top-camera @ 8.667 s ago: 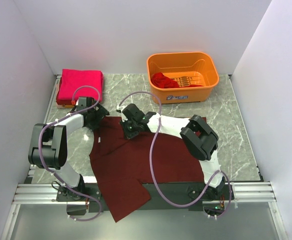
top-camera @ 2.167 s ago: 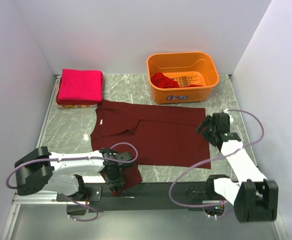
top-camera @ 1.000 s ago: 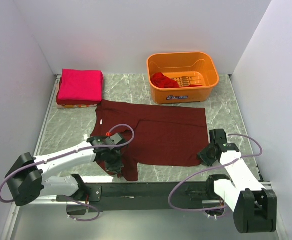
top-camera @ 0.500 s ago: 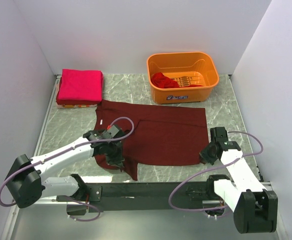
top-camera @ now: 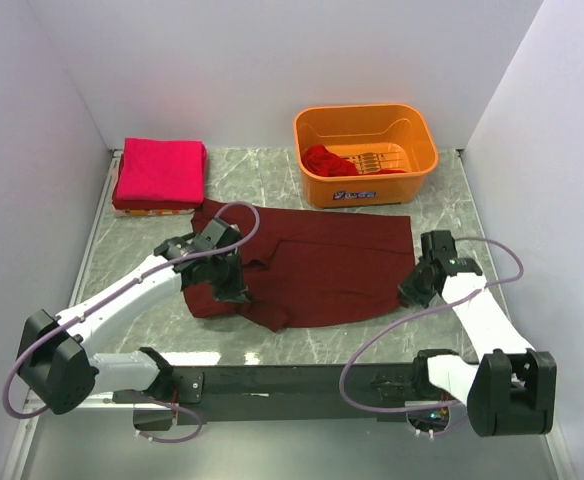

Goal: Fold and stack the t-shirts
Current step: Fold the tshirt

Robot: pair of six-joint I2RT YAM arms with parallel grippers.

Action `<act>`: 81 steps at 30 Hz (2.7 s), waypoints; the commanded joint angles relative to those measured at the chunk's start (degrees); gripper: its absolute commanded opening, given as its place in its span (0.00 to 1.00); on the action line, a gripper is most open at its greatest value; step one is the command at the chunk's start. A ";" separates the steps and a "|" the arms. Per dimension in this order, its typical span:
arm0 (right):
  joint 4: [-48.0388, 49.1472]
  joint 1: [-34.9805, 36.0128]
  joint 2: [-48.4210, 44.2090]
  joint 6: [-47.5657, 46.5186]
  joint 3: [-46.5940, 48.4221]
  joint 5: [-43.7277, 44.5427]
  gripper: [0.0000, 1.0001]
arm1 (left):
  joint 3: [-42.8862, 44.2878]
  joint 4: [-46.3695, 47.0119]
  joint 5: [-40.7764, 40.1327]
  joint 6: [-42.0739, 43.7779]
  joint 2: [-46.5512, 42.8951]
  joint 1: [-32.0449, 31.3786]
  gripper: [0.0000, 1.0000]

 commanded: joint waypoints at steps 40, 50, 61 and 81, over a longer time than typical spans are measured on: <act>6.67 -0.34 19.01 -3.89 21.19 -1.91 0.00 | 16.77 21.23 -18.40 19.89 13.17 10.47 0.01; 7.90 -0.34 22.35 -3.10 22.50 -1.39 0.01 | 20.46 23.77 -17.35 23.24 20.36 12.05 0.01; 10.90 -1.83 31.49 -4.59 28.92 6.52 0.54 | 27.84 25.97 -18.15 25.26 32.76 17.40 0.60; 23.28 9.59 27.61 -10.04 16.70 0.10 0.86 | 10.18 38.98 -0.04 12.96 20.46 15.13 0.99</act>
